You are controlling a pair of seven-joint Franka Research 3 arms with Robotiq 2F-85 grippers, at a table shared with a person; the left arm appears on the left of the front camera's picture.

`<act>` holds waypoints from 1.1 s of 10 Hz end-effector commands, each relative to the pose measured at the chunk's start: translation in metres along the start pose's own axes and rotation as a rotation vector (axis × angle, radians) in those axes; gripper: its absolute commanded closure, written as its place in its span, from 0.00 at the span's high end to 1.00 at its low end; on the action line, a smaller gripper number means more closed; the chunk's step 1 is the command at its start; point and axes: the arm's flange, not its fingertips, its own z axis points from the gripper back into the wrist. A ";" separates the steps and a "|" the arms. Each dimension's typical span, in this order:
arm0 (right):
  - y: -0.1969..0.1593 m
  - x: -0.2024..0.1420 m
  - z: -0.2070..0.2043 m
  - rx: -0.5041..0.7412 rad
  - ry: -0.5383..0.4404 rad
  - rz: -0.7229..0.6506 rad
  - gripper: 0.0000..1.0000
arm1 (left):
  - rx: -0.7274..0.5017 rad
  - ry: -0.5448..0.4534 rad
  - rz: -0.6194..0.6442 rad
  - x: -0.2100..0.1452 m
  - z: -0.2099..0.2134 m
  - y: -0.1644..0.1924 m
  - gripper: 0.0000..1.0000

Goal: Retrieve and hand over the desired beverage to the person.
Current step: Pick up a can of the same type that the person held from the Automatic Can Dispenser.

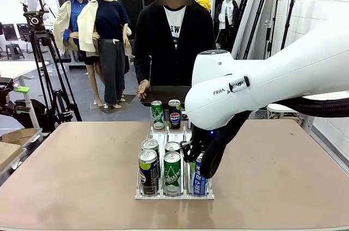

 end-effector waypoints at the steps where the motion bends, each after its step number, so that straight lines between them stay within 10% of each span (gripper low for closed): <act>1: 0.000 0.000 0.000 0.000 0.000 0.000 0.00 | 0.009 -0.009 0.011 0.000 0.001 -0.001 1.00; 7: 0.039 0.006 0.079 -0.040 0.162 0.036 0.00 | 0.009 -0.009 0.011 0.000 0.001 -0.001 1.00; 11: 0.054 0.009 0.151 -0.048 0.104 0.049 0.00 | 0.009 -0.009 0.011 0.000 0.001 -0.001 1.00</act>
